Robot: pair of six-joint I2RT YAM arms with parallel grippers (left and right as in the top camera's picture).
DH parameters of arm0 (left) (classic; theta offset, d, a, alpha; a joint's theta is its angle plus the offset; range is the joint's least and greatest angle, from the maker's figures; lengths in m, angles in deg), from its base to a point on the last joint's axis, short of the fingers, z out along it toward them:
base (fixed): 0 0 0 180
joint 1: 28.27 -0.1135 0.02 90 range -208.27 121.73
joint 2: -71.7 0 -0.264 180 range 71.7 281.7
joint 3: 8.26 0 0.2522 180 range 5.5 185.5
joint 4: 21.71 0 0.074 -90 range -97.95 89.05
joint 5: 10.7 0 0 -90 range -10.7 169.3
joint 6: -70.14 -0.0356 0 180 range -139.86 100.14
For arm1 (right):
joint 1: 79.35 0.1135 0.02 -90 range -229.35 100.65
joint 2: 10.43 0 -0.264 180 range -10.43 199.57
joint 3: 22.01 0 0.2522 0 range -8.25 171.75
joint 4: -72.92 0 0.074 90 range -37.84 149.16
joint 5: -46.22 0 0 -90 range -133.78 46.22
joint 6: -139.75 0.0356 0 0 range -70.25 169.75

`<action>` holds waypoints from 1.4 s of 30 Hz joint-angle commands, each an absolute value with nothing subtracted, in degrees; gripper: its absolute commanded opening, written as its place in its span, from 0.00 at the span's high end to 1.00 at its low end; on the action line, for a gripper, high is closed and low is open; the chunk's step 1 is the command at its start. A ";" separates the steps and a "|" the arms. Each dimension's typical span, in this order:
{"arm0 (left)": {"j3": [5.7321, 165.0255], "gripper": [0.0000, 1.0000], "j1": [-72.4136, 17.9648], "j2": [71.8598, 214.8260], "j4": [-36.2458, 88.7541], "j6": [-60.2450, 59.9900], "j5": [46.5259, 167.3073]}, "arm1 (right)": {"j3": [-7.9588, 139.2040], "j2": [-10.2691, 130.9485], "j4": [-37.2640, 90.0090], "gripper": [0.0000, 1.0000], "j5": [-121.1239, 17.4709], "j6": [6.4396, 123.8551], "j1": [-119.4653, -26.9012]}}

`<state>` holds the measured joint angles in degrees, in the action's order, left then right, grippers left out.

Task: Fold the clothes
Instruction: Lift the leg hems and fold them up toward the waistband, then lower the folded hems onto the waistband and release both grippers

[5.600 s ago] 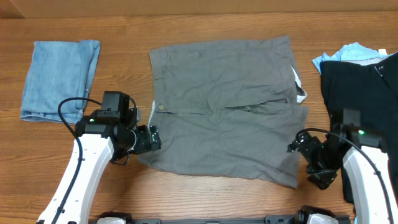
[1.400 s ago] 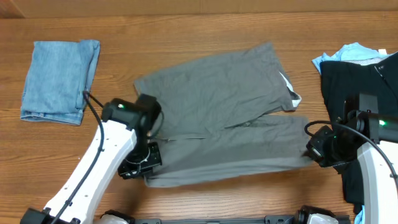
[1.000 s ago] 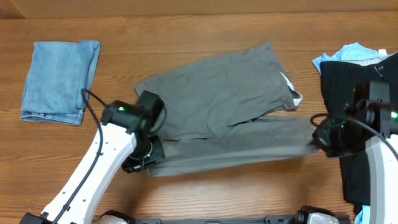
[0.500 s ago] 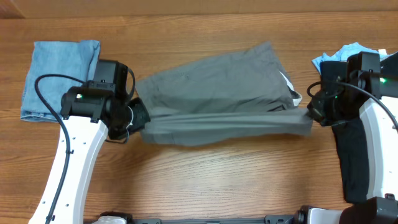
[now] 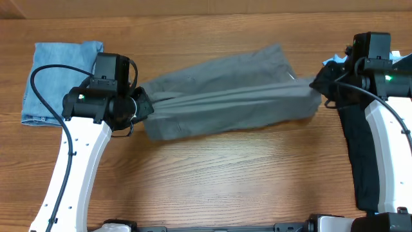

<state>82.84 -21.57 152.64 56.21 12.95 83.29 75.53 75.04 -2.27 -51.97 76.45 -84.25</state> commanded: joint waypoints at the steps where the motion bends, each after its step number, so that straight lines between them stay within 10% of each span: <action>1: 84.11 0.96 -23.06 154.57 55.12 12.23 74.20 | 77.55 75.21 2.84 0.96 -46.46 74.66 -85.28; 42: 84.09 0.94 -23.02 173.21 29.06 5.76 68.36 | 77.48 99.87 26.62 0.96 -40.87 74.85 -76.69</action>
<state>83.13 -21.95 172.97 29.63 6.92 72.14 75.86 97.88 25.47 -43.75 75.16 -76.25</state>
